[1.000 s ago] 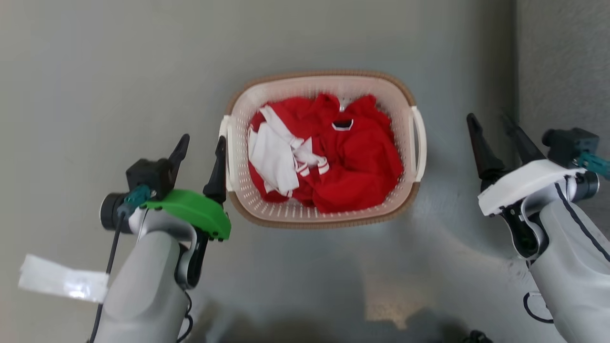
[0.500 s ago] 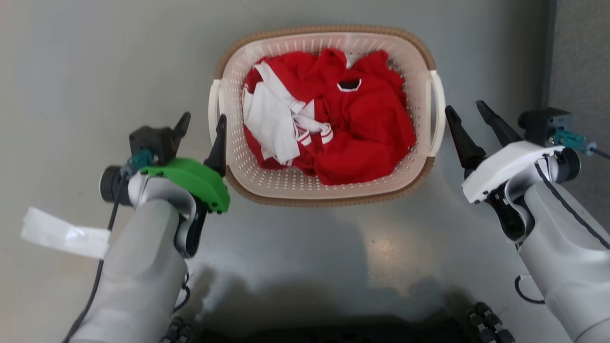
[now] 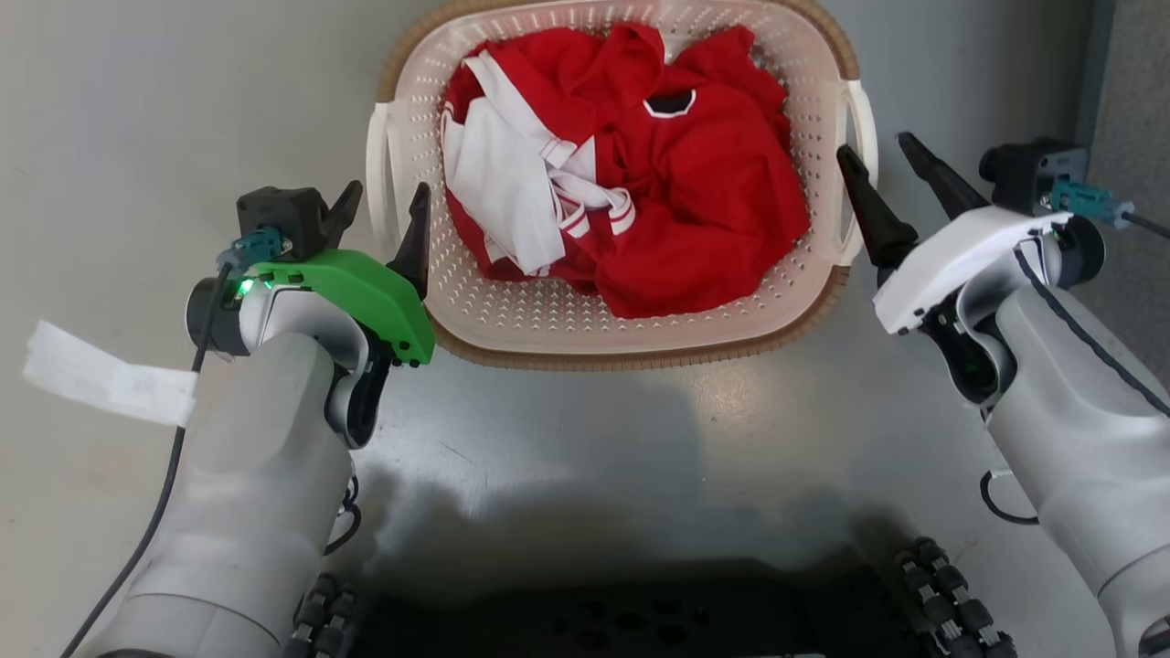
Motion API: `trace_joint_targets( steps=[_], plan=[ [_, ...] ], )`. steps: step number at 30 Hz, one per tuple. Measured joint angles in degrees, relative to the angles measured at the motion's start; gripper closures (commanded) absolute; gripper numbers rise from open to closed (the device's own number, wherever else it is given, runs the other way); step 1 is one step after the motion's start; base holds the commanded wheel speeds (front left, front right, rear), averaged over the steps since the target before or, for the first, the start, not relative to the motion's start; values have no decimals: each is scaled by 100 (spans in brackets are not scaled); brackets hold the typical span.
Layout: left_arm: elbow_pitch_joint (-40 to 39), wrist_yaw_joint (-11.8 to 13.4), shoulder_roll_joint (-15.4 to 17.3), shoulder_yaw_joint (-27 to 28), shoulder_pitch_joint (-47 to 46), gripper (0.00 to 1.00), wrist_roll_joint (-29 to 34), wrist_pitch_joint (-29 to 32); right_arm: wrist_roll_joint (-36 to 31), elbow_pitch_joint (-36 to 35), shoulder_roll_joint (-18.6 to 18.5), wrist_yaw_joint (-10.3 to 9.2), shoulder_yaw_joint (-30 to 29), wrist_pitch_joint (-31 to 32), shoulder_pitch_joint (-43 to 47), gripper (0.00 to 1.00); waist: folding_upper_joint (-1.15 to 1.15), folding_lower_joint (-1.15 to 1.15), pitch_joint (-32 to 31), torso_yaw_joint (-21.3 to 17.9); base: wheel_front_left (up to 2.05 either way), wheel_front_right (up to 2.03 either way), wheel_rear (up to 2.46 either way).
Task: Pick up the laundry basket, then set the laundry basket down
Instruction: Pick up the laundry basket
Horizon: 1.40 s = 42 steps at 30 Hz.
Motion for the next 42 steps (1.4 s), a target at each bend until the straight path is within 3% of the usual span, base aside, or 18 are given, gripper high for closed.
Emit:
trace_joint_targets(
  steps=[16, 18, 25, 26, 29, 30, 34, 35, 36, 37, 42],
  plan=[
    [468, -99, -8, -343, -305, 0, -391, -57, 357, 414, -1, 5, 399, -62, -296, 0, 0, 0, 147, -39, 0, 0, 0],
    [552, -102, -9, -386, -348, 15, -442, -101, 481, 481, 0, 9, 456, -67, -347, 0, 0, 0, 156, -37, 0, 0, 0],
    [644, -107, -9, -532, -466, 30, -492, -131, 544, 573, 10, 9, 786, -67, -435, 0, 0, 0, 180, -28, 0, 0, 0],
    [656, -125, -9, -546, -476, 38, -499, -148, 556, 579, 10, 9, 824, -67, -455, 0, 0, 0, 182, -26, 0, 0, 0],
    [691, -155, -19, -600, -513, 78, -542, -148, 593, 598, 12, 9, 920, -68, -518, 0, 0, 0, 187, -21, 0, 0, 0],
    [700, -152, -38, -613, -532, 100, -555, -156, 598, 617, 12, 9, 950, -68, -541, 0, 0, 0, 188, -20, 0, 0, 0],
    [735, -154, -34, -682, -588, 100, -593, -156, 645, 666, 8, 9, 1028, -83, -586, 0, 0, 0, 191, -16, 0, 0, 0],
    [740, -154, -33, -703, -595, 100, -601, -156, 651, 682, 5, 9, 1056, -101, -595, 49, 0, 0, 192, -14, 0, 0, 0],
    [750, -155, -33, -720, -604, 100, -639, -162, 666, 697, 0, 9, 1091, -110, -601, 69, 0, -1, 193, -12, 0, 0, 0],
    [765, -155, -33, -734, -611, 100, -684, -174, 694, 709, -4, 9, 1127, -110, -609, 100, 0, 0, 193, -10, 0, 0, 0],
    [805, -172, -52, -816, -635, 100, -753, -185, 873, 749, 30, -19, 1229, -113, -682, 100, 0, -1, 183, -1, 0, 0, 0]
  ],
)
